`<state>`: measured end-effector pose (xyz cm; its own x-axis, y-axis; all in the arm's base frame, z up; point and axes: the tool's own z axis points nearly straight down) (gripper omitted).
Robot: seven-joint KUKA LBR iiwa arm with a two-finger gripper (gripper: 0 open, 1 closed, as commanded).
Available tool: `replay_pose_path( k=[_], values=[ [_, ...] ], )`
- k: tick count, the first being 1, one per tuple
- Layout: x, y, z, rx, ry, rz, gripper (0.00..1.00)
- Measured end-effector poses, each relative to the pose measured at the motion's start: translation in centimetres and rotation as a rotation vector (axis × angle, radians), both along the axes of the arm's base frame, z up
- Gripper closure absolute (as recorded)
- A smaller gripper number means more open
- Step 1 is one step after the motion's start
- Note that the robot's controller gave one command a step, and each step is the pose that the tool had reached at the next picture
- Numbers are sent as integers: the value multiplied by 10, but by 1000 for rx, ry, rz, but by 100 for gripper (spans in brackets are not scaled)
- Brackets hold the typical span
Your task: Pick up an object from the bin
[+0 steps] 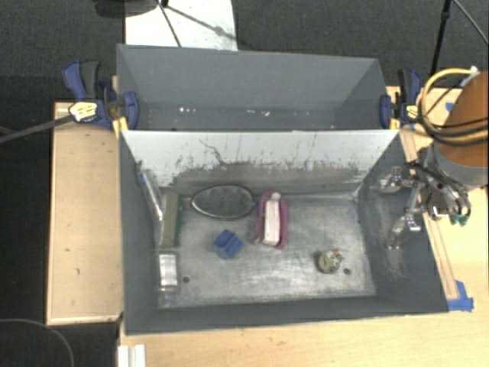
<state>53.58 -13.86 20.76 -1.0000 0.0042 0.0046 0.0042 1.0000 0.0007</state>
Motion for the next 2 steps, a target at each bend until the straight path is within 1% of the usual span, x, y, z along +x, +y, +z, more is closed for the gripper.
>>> replay_pose_path(
  k=[1,2],
  values=[
    [-44,59,-138,-1,-10,41,0],
    [-53,76,-106,0,-11,-14,0]
  ],
)
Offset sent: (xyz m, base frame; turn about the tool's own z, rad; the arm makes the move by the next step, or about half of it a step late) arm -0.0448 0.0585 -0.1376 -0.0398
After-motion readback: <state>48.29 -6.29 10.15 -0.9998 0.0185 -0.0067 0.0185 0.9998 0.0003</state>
